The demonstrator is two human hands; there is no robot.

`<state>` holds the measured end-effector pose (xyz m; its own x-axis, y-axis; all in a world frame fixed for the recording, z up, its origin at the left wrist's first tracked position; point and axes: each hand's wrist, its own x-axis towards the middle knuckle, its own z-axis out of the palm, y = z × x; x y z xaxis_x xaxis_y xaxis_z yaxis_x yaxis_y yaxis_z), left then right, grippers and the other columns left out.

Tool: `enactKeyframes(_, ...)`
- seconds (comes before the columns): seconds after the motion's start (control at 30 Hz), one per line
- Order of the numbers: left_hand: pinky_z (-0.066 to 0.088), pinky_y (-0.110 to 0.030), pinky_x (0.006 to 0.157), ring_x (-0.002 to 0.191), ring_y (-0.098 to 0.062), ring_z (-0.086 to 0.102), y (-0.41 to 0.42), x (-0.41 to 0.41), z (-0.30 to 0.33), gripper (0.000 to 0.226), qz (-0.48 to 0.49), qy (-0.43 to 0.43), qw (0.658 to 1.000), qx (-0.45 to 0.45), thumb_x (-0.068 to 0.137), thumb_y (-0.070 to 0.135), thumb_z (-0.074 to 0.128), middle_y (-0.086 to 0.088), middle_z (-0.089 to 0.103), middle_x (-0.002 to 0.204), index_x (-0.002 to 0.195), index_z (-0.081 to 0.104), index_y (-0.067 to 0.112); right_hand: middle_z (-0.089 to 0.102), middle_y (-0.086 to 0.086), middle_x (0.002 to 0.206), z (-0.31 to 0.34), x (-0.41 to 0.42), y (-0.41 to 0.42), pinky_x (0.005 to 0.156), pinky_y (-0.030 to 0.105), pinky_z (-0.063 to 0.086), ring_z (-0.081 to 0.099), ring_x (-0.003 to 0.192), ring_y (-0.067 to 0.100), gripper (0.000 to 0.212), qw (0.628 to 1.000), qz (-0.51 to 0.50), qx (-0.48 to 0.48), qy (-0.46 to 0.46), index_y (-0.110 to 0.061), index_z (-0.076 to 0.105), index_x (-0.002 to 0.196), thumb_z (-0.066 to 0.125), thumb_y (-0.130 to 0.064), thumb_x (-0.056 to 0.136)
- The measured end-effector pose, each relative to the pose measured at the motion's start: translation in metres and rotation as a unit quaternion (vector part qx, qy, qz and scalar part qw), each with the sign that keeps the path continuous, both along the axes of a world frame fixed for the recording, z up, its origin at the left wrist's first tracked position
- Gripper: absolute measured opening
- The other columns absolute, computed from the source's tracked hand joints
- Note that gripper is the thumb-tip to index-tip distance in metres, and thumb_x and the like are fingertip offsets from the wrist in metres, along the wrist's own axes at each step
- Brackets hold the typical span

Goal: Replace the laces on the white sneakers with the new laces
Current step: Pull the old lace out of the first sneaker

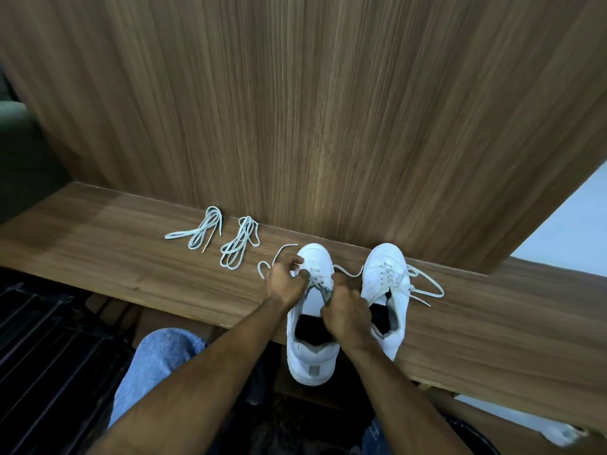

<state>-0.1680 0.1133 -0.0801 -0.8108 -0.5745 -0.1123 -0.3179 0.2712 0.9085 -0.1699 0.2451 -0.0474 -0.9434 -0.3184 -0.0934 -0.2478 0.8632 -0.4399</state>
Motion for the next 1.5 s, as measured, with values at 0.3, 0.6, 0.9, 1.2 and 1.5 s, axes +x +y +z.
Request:
enactKeyframes(0.3,0.043,-0.034,0.074,0.097,-0.033,0.062,0.020,0.003,0.014,0.017,-0.068,-0.109,0.934,-0.335,0.091,0.024,0.048,-0.007,0.066,0.104,0.100,0.063,0.021,0.063,0.015,0.118,0.000,0.001,0.002,0.084,0.040,0.048,0.058,0.110,0.037,0.052,1.000,-0.002,-0.001,0.000,-0.016,0.035,0.139,0.049,-0.011,0.089)
enactKeyframes(0.6,0.045,-0.040,0.089,0.107,-0.027,0.056,0.018,0.019,0.005,0.014,0.174,0.054,0.983,-0.010,0.088,0.014,0.058,-0.004,0.057,0.113,0.099,0.059,0.023,0.062,0.014,0.121,-0.003,0.002,0.000,0.083,0.040,0.048,0.058,0.111,0.036,0.047,1.000,-0.007,0.003,0.017,-0.014,0.039,0.135,0.049,-0.008,0.089)
enactKeyframes(0.9,-0.002,-0.051,0.117,0.144,-0.014,0.018,0.023,0.014,0.009,0.031,-0.105,-0.121,0.867,-0.473,0.096,0.032,0.041,0.010,0.049,0.136,0.118,0.062,0.028,0.062,0.013,0.122,0.001,0.003,0.001,0.084,0.038,0.047,0.057,0.114,0.035,0.044,1.000,-0.001,-0.001,0.016,-0.013,0.039,0.136,0.047,-0.015,0.093)
enactKeyframes(1.2,0.035,-0.054,0.102,0.100,-0.028,0.058,-0.006,0.001,0.051,0.012,0.263,0.175,0.940,-0.126,0.087,0.013,0.060,-0.002,0.064,0.096,0.081,0.060,0.023,0.062,0.015,0.119,-0.002,0.003,0.003,0.082,0.039,0.048,0.058,0.111,0.038,0.044,1.000,-0.006,0.003,0.012,-0.014,0.041,0.131,0.050,-0.007,0.088)
enactKeyframes(1.5,0.001,-0.053,0.116,0.145,-0.017,0.016,0.023,0.012,0.012,0.036,-0.097,-0.088,0.897,-0.423,0.089,0.043,0.046,0.007,0.040,0.144,0.120,0.060,0.032,0.062,0.015,0.119,-0.002,0.003,0.000,0.084,0.042,0.048,0.058,0.111,0.038,0.044,1.000,0.012,0.017,0.016,-0.015,0.036,0.136,0.045,-0.014,0.093)
